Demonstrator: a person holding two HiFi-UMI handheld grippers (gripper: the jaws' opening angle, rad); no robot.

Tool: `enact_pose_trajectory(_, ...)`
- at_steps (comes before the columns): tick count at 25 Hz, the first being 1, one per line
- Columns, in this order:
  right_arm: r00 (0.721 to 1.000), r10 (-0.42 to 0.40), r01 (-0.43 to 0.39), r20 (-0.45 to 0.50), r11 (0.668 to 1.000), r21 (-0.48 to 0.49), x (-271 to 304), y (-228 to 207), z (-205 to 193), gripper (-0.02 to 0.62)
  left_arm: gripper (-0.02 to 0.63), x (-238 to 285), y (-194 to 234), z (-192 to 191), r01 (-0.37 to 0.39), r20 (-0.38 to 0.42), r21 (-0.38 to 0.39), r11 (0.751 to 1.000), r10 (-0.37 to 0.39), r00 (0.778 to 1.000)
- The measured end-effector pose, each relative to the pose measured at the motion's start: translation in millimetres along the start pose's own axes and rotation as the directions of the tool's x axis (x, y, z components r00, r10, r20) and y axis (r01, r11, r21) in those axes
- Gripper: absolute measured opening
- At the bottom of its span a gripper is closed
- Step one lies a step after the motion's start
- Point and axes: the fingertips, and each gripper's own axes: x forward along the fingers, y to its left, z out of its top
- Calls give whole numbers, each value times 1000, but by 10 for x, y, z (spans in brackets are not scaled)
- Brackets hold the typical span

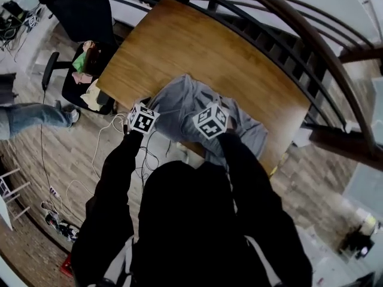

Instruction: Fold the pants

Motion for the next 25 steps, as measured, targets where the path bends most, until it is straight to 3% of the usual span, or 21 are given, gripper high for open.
enact_pose_trajectory(5, 999, 43, -43, 1, 995, -86, 604, -140, 376, 97, 149, 215, 248, -174, -23, -13, -85, 996, 22, 1000)
enact_pose_trajectory(8, 997, 71, -68, 8, 979, -193, 807, -44, 637, 97, 149, 261, 316, -232, -21, -10, -149, 989, 20, 1000)
enact_pose_trajectory(10, 997, 81, -77, -2, 945, -317, 960, 64, 763, 97, 149, 257, 333, -264, -19, -15, -170, 985, 17, 1000)
enact_pose_trajectory(13, 993, 107, -115, -45, 853, -509, 1219, 223, 836, 97, 147, 242, 337, -322, -23, -22, -189, 982, 19, 1000)
enact_pose_trajectory(15, 987, 139, -162, -84, 800, -578, 1331, 316, 830, 97, 147, 239, 340, -341, -21, -19, -202, 979, 17, 1000)
enact_pose_trajectory(20, 971, 185, -238, -150, 737, -632, 1482, 456, 769, 97, 143, 243, 347, -366, -17, -13, -220, 975, 15, 1000)
enact_pose_trajectory(23, 962, 202, -272, -183, 723, -635, 1580, 500, 718, 97, 126, 252, 318, -373, -13, -20, -224, 974, 9, 1000)
enact_pose_trajectory(25, 959, 220, -285, -181, 731, -620, 1614, 513, 741, 97, 108, 263, 285, -360, -8, -23, -225, 974, 3, 1000)
